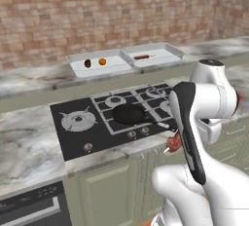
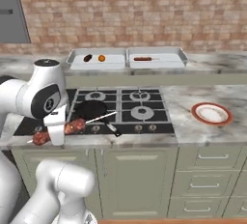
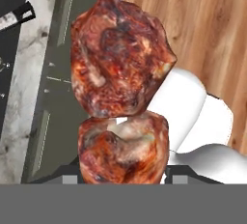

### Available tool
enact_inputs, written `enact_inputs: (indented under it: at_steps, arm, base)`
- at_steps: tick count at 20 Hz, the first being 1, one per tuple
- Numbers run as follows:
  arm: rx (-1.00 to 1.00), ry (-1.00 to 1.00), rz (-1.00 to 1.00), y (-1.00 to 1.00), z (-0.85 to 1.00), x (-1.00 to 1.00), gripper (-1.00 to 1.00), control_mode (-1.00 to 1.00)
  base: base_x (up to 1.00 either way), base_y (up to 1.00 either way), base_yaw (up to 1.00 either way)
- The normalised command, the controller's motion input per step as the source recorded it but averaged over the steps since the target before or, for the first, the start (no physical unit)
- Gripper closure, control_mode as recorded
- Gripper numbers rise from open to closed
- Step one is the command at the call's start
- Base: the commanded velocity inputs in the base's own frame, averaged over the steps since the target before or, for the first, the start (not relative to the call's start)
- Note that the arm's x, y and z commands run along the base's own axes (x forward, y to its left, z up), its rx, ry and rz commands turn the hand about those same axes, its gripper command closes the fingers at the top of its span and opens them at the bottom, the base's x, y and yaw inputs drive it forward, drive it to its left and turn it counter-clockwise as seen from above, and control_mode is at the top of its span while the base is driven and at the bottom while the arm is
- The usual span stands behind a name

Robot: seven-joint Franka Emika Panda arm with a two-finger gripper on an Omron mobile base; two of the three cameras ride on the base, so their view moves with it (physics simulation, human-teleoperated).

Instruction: Place the cold items (sweet potato and tangerine) from the fridge in one tupperware on the dining counter. Place the warm items (kebab skewer and hot dog) in the stove area in another tupperware.

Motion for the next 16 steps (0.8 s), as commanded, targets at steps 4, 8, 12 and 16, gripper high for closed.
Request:
enact_inputs:
  at_steps: [4, 8, 12, 16]
  arm:
    - [0.0, 0.0, 0.0, 0.0, 0.0, 0.0, 1.0, 1.0]
    - [0.0, 0.0, 0.0, 0.0, 0.0, 0.0, 1.0, 1.0]
    - [0.0, 0.0, 0.0, 0.0, 0.0, 0.0, 1.0, 1.0]
    - [0.0, 0.0, 0.0, 0.0, 0.0, 0.0, 1.0, 1.0]
  base:
    - [0.22, -1.0, -0.01]
    - [0.03, -1.0, 0.01]
    - [0.0, -1.0, 0.0]
    - [0.01, -1.0, 0.0]
